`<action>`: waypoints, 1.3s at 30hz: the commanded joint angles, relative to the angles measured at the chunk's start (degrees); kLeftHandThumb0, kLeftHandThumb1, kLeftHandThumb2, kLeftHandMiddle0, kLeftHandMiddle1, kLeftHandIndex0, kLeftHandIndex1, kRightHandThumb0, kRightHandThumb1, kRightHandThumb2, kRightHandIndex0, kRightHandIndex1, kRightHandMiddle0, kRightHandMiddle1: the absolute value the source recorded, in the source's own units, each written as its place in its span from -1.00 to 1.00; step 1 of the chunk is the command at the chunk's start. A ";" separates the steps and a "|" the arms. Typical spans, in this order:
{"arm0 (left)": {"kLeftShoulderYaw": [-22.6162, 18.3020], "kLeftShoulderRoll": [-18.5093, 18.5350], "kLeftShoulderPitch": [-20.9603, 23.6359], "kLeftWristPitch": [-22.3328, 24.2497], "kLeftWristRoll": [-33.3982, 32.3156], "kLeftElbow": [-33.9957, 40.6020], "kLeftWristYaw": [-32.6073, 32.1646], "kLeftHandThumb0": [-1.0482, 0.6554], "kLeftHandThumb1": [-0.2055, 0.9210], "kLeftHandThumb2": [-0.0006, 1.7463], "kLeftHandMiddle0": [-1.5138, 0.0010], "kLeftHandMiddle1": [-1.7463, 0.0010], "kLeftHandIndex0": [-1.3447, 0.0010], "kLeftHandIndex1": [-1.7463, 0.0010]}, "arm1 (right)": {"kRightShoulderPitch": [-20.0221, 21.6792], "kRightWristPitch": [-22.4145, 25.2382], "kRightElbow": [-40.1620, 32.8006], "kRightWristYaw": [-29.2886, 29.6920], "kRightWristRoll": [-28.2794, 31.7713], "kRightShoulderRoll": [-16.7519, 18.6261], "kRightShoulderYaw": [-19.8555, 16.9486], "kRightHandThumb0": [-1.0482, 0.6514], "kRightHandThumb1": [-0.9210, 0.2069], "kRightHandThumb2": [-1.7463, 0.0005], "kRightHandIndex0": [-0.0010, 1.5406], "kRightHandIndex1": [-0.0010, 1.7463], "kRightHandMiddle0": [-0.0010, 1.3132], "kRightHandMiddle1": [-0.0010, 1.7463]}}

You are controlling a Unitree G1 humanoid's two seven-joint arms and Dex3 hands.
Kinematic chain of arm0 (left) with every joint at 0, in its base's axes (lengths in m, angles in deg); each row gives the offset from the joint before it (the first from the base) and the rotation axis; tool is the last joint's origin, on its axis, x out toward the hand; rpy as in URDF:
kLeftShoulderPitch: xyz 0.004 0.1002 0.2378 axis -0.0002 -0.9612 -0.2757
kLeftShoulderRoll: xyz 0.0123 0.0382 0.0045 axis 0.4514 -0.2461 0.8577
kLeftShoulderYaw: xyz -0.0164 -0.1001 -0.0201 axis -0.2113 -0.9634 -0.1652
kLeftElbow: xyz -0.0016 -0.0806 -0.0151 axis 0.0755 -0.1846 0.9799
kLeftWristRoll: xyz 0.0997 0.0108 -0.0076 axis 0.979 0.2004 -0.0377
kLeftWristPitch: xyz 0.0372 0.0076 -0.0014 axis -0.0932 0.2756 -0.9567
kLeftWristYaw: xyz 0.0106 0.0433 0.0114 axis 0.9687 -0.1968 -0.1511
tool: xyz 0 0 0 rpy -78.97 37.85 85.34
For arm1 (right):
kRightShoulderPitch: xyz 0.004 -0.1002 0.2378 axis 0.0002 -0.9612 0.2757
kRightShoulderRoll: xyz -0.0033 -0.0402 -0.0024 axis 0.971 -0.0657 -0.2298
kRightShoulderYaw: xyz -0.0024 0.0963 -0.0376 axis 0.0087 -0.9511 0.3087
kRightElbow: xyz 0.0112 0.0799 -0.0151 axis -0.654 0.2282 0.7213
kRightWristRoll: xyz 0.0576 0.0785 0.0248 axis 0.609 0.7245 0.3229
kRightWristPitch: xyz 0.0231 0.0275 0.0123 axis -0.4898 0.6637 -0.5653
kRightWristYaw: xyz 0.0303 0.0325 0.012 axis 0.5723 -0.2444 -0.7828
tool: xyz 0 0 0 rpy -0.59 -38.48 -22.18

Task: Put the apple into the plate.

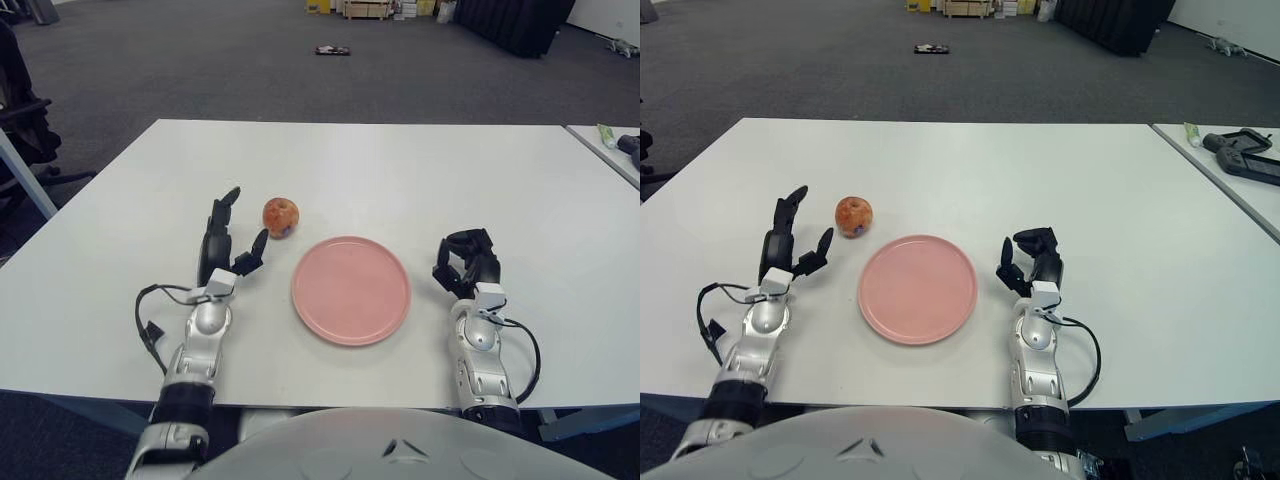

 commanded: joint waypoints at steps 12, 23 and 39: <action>1.69 1.45 9.04 12.15 -2.19 -0.76 4.74 -0.80 0.40 -0.34 1.00 1.00 1.00 1.00 | 2.01 -0.52 1.49 0.58 -1.07 -0.66 -0.03 -0.23 -0.44 -0.09 -0.18 0.53 -0.41 1.00; 4.50 1.89 12.87 16.10 -0.95 -3.78 4.88 -0.79 0.38 -0.32 1.00 1.00 1.00 1.00 | 1.85 -1.02 1.78 -0.02 -0.37 -0.94 -0.16 -0.23 -0.48 -0.06 -0.21 0.49 -0.43 1.00; 6.88 1.76 16.91 21.00 -0.84 -9.33 5.81 -0.75 0.35 -0.21 1.00 1.00 1.00 1.00 | 1.74 -2.09 1.91 0.70 -1.12 -0.96 -0.11 -0.23 -0.48 -0.06 -0.16 0.50 -0.43 1.00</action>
